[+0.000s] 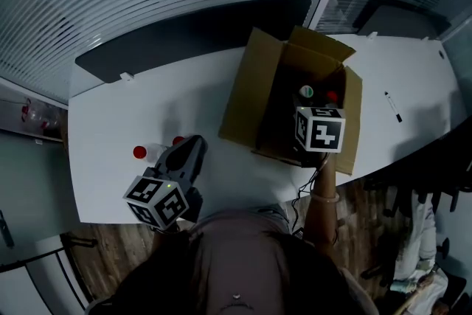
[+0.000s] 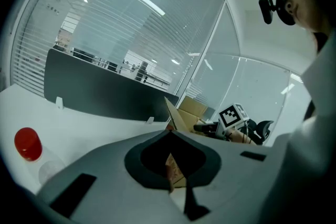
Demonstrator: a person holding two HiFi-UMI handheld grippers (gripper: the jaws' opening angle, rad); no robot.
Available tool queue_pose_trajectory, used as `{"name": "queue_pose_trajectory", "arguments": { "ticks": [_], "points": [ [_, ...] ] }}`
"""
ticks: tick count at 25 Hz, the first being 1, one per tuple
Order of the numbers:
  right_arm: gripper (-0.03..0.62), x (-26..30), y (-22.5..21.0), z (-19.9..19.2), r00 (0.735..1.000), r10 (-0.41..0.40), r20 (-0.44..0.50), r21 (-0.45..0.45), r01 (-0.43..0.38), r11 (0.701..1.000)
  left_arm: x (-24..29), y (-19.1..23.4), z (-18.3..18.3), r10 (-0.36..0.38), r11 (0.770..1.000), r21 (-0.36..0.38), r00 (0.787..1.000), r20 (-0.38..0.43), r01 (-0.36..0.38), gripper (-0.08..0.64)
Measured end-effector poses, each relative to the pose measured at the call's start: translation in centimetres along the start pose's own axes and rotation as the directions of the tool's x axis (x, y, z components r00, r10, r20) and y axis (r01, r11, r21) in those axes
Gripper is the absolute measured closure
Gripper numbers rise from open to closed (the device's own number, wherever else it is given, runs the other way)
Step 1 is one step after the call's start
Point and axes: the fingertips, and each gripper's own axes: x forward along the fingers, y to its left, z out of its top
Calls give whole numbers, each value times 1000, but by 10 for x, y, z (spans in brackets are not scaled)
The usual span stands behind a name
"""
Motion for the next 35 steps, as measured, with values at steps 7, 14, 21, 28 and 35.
{"name": "queue_pose_trajectory", "arguments": {
  "ticks": [7, 14, 21, 28, 35],
  "points": [
    [417, -5, 7, 3, 999, 35, 22, -28, -34, 999, -4, 3, 1, 8, 1000, -1, 1000, 10, -8, 552],
    [420, -26, 13, 23, 994, 35, 105, -80, -26, 996, -15, 4, 2, 21, 1000, -5, 999, 34, -21, 552],
    [420, -56, 19, 43, 983, 41, 176, -113, -21, 993, -31, 0, 0, 32, 999, -17, 998, 55, -31, 552],
    [420, -99, 29, 66, 963, 47, 267, -142, -9, 990, -51, -4, -3, 36, 999, -21, 997, 68, -35, 552],
    [420, -140, 50, 81, 936, 62, 345, -165, -4, 986, -76, -1, -10, 47, 999, -27, 996, 81, -45, 552]
  ]
}}
